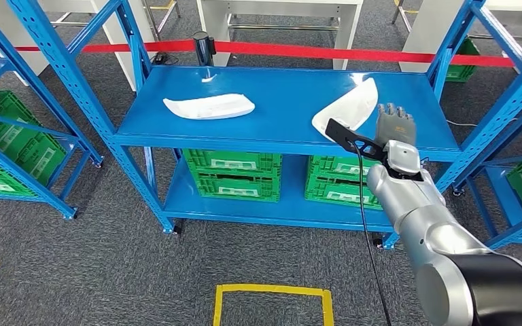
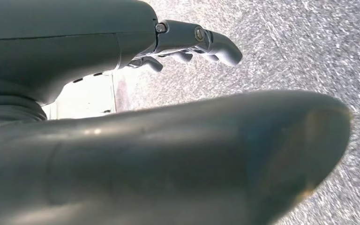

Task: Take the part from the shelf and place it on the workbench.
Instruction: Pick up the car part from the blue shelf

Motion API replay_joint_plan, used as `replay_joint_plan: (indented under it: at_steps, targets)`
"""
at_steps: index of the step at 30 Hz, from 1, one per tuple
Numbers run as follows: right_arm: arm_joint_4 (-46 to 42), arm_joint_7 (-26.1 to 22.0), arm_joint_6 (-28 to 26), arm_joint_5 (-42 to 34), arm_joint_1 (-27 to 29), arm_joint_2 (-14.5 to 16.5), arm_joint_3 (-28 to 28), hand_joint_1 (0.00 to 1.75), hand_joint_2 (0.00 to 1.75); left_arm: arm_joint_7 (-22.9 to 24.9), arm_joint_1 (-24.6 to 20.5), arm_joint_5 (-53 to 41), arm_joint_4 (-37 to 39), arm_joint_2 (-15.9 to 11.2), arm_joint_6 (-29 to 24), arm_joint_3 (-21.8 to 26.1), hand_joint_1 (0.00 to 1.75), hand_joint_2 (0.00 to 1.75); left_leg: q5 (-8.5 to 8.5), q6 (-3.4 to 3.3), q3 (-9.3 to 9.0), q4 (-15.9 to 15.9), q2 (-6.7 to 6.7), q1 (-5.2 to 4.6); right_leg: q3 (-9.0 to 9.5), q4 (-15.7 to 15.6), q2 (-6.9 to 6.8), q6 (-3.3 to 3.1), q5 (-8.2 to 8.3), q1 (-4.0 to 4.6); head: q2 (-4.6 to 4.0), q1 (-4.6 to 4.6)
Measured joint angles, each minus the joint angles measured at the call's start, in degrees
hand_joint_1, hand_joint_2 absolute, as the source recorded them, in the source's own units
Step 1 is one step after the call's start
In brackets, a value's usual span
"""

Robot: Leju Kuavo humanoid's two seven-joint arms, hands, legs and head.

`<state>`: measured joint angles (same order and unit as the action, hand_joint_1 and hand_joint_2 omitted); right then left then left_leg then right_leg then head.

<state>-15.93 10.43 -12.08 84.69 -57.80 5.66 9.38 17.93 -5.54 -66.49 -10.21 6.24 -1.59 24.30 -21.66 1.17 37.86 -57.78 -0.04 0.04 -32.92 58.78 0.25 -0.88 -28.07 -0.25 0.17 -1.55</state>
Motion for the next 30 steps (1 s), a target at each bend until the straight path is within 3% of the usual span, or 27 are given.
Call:
replay_joint_plan:
  at_steps: [21,30]
  targets:
    - [0.08,-4.33,2.99,1.86,3.33,0.07,0.14,0.00,1.75,2.27,0.89,-0.30,0.07,-0.07,-0.64,1.32,0.00,0.00,0.00,-0.02,0.19,-0.14,-0.01,-0.05,-0.13,-0.01,0.00,0.18,0.11,-0.03,0.00,0.00]
    - [0.09,-8.40,4.39,5.26,4.07,-0.05,4.64,0.00,1.75,2.32,0.93,-0.96,0.09,-0.07,-1.03,1.42,0.00,0.00,0.00,-0.02,0.21,-0.15,0.00,-0.05,-0.15,-0.01,0.00,0.18,0.11,-0.03,0.00,0.00]
